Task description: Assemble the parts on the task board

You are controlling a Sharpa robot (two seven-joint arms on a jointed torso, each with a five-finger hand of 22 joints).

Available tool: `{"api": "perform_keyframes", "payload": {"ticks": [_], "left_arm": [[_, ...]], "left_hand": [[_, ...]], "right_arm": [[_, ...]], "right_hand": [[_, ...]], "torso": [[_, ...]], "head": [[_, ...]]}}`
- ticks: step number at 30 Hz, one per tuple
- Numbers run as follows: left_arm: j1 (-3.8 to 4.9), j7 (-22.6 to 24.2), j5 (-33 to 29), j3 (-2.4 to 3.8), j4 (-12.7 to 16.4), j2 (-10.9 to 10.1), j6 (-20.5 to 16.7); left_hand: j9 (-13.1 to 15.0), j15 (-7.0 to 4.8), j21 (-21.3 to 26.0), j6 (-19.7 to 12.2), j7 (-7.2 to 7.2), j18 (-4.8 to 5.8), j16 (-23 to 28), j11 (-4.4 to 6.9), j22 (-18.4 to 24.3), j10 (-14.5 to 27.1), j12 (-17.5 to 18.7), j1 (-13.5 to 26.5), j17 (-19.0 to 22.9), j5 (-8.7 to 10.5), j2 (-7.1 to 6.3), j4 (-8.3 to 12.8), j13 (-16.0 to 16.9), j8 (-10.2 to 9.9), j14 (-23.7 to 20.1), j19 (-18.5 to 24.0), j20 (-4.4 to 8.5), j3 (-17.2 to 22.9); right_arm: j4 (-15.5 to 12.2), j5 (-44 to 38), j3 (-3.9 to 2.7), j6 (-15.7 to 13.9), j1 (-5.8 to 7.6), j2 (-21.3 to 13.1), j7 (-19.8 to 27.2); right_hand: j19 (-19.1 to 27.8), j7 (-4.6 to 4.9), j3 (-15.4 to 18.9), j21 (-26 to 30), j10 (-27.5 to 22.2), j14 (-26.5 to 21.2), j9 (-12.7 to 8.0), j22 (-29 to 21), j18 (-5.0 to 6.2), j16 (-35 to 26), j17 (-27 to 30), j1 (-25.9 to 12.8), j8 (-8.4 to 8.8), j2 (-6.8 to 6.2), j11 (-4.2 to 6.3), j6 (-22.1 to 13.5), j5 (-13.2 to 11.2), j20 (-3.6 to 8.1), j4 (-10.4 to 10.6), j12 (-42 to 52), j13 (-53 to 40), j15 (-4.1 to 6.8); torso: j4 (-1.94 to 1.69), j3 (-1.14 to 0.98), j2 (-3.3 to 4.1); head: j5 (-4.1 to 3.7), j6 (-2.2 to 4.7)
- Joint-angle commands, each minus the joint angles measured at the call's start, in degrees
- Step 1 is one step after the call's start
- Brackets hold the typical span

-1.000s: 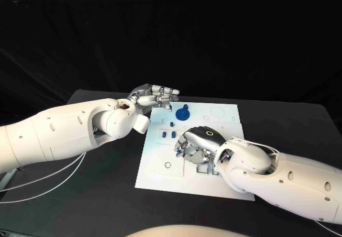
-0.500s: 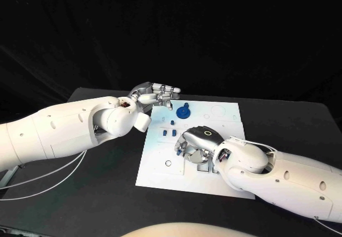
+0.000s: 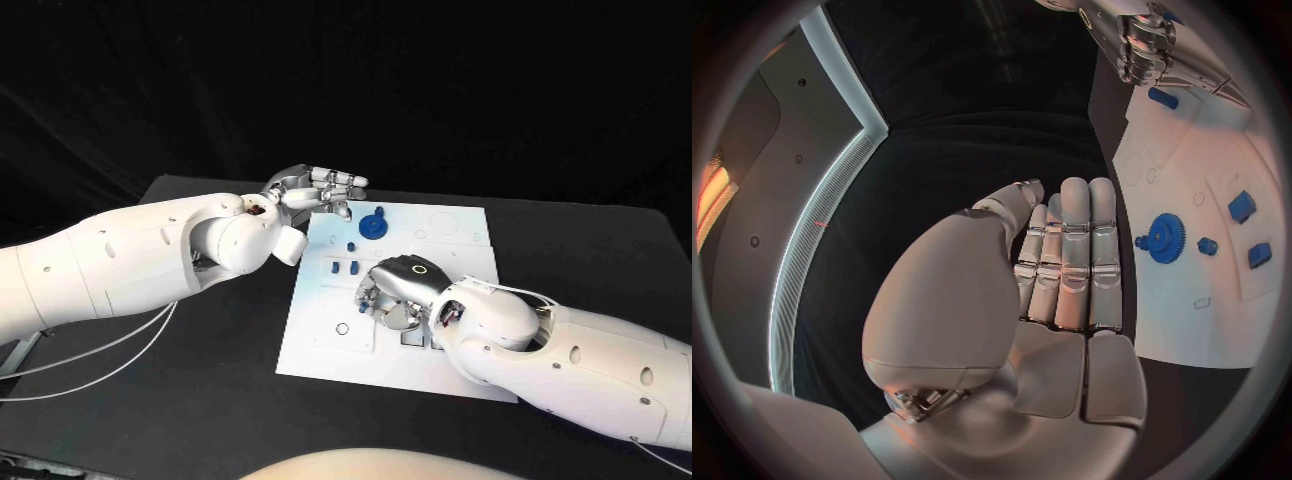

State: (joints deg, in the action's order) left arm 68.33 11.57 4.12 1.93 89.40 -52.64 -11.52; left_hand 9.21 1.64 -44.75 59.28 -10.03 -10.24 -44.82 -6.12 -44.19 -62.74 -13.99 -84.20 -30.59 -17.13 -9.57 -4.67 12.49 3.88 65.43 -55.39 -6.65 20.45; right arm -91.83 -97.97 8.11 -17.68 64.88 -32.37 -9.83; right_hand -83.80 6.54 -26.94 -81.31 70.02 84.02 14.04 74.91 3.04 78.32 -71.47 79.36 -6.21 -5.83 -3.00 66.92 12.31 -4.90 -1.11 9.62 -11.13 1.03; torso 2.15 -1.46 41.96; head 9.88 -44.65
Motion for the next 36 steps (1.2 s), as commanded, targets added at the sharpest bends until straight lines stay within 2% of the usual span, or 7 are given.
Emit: {"api": "perform_keyframes", "payload": {"ticks": [1,13,18,21,24,30,36], "left_arm": [[0.06,0.03,0.11,0.04,0.17,0.06,1.23],[0.07,-0.08,0.11,0.04,0.21,0.03,1.34],[0.07,-0.18,0.11,0.04,0.20,-0.01,1.41],[0.07,-0.50,0.29,0.04,0.16,-0.02,1.60],[0.07,-0.80,0.48,0.03,0.14,-0.04,1.88],[0.07,-1.07,0.67,0.03,0.04,-0.11,1.36],[0.07,-1.12,0.74,0.03,-0.05,-0.24,1.06]], "left_hand": [[-0.09,0.16,0.17,-0.38,-0.12,-0.25,0.22,-0.04,0.08,0.55,-0.27,0.01,0.05,0.15,0.47,-0.09,0.08,-0.08,-0.39,0.04,-0.31,-0.27],[-0.11,0.18,0.23,-0.42,-0.12,-0.25,0.25,-0.05,0.12,0.62,-0.32,0.05,0.09,0.15,0.47,-0.11,0.10,-0.06,-0.41,0.05,-0.34,-0.33],[-0.12,0.19,0.29,-0.45,-0.13,-0.25,0.29,-0.06,0.16,0.68,-0.38,0.09,0.14,0.15,0.49,-0.14,0.11,-0.04,-0.43,0.06,-0.36,-0.39],[-0.14,0.15,0.35,-0.47,-0.11,-0.29,0.35,-0.03,0.19,0.77,-0.51,-0.27,0.22,0.09,0.73,0.06,0.15,0.00,-0.47,0.04,-0.34,-0.25],[-0.16,0.13,0.38,-0.49,-0.13,-0.31,0.41,-0.02,0.20,0.85,-0.62,-0.56,0.30,0.05,0.95,0.22,0.18,0.04,-0.51,0.03,-0.31,-0.10],[-0.20,0.28,0.63,-0.56,-0.21,-0.26,0.43,-0.13,0.34,1.09,-0.94,0.19,0.45,0.17,1.01,-0.27,0.26,0.11,-0.44,0.02,-0.45,-0.62],[-0.22,0.29,0.71,-0.57,-0.21,-0.26,0.41,-0.13,0.39,1.16,-1.04,0.37,0.48,0.19,1.00,-0.39,0.29,0.13,-0.41,0.00,-0.49,-0.79]], "right_arm": [[0.20,-1.08,0.05,1.81,-0.17,0.33,-0.55],[0.81,-1.38,0.11,4.04,-0.24,0.92,-1.09],[0.99,-1.36,0.13,3.25,-0.24,0.77,-1.43],[1.08,-1.35,0.14,2.17,-0.24,0.60,-1.32],[0.89,-1.34,0.14,1.00,-0.24,0.27,-1.13],[-0.82,-0.95,0.10,0.09,0.05,-1.56,-1.04],[-3.76,0.64,-0.18,-0.14,1.81,-4.82,-1.01]], "right_hand": [[-1.49,0.28,0.28,-0.20,-0.06,2.57,0.12,10.65,-0.98,0.34,0.02,-0.64,-0.38,0.05,-0.04,0.16,0.12,0.12,0.21,-0.32,0.05,0.28],[-1.03,0.32,0.93,0.63,-0.61,2.41,0.15,10.28,-0.79,-0.06,0.69,-1.72,-0.02,-0.18,-0.21,-0.47,0.02,0.02,0.51,-1.14,0.19,0.15],[0.35,2.28,1.39,3.14,-5.36,2.00,-1.28,9.11,-0.29,-0.99,2.16,-4.12,2.68,-1.75,-2.06,-5.67,0.42,-0.95,1.39,-4.24,1.61,-1.40],[1.11,3.24,1.57,4.57,-7.58,1.74,-2.36,8.46,0.00,-1.51,2.99,-4.66,2.73,-2.55,-3.08,-8.66,1.46,-1.67,1.38,-4.89,2.21,-2.14],[1.81,3.67,1.74,5.89,-9.24,1.46,-3.02,7.85,0.31,-2.07,3.89,-4.84,2.69,-2.96,-3.61,-10.01,2.86,-2.15,1.23,-5.04,2.60,-2.52],[2.03,3.60,2.03,6.39,-9.93,1.36,-3.23,7.63,0.44,-2.29,4.25,-5.03,2.29,-2.96,-3.64,-9.56,3.19,-2.41,1.22,-4.67,2.74,-2.63],[2.05,3.38,2.73,6.53,-10.12,1.34,-3.40,7.59,0.49,-2.33,4.36,-5.53,2.24,-3.39,-3.53,-9.26,3.13,-2.47,1.32,-4.20,2.78,-2.57]], "torso": [[0.01,-0.04,-0.01],[0.03,-0.01,-0.01],[0.04,0.02,-0.08],[-0.01,0.00,-0.05],[-0.02,-0.01,-0.06],[0.06,0.00,-0.07],[-0.02,0.05,-0.06]], "head": [[0.16,-0.05],[0.20,-0.09],[0.13,-0.06],[0.03,0.13],[-0.03,0.24],[0.04,0.40],[-0.50,0.63]]}}
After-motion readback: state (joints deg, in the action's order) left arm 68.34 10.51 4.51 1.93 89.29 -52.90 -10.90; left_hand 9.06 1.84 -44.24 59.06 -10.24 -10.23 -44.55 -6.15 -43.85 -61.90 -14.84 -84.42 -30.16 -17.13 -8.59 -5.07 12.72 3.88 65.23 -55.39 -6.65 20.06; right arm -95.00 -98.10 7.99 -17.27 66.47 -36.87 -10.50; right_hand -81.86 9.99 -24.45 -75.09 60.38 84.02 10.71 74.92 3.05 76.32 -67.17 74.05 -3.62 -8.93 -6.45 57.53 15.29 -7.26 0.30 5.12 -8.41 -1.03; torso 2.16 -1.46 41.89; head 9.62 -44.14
